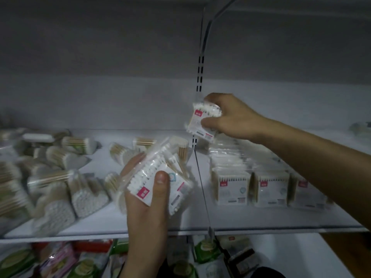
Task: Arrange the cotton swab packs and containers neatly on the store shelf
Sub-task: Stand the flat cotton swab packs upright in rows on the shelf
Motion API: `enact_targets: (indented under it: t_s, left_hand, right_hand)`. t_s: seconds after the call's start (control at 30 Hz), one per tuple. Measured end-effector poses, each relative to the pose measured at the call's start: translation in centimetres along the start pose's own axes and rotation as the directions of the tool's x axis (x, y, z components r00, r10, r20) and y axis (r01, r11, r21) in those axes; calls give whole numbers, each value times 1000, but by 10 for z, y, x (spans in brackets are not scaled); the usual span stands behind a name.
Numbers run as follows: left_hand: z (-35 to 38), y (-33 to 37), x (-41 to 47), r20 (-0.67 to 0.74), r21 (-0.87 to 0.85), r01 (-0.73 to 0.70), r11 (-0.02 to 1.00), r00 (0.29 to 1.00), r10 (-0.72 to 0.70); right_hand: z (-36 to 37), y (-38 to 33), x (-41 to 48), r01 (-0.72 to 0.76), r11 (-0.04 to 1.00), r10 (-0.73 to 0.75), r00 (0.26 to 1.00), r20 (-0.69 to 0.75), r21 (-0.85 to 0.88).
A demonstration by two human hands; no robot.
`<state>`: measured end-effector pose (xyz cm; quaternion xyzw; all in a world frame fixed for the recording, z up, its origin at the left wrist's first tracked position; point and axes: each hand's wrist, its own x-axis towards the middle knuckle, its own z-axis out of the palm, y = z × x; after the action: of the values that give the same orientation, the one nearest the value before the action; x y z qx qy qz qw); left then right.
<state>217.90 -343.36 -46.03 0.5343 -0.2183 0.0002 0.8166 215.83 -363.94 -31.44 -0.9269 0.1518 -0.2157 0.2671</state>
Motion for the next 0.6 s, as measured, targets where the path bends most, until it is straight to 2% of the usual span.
enact_targets:
  t_s: [0.07,0.2,0.33,0.47,0.6]
  left_hand:
    - [2,-1,0,32,37,-41,998,999,40]
    - [-1,-2,17,40,65,-93,994,995,91]
    - [-13,-2,36,10,89,-109,990,994,108]
    - [-26,1,54,-32,35,-70,997,997,72]
    - [-34,0,60,-49,16,-26,1000,998,27]
  right_hand:
    - [22,-5,22,-47,999,46,992,120,9]
    - [63,-13,47,-265,958,215,915,341,106]
    - [84,-19,60,-353,891,240,900,365,284]
    - [99,-24,63,-345,900,209,878,430,267]
    - [74,-23,61,-246,935,169,942,289,256]
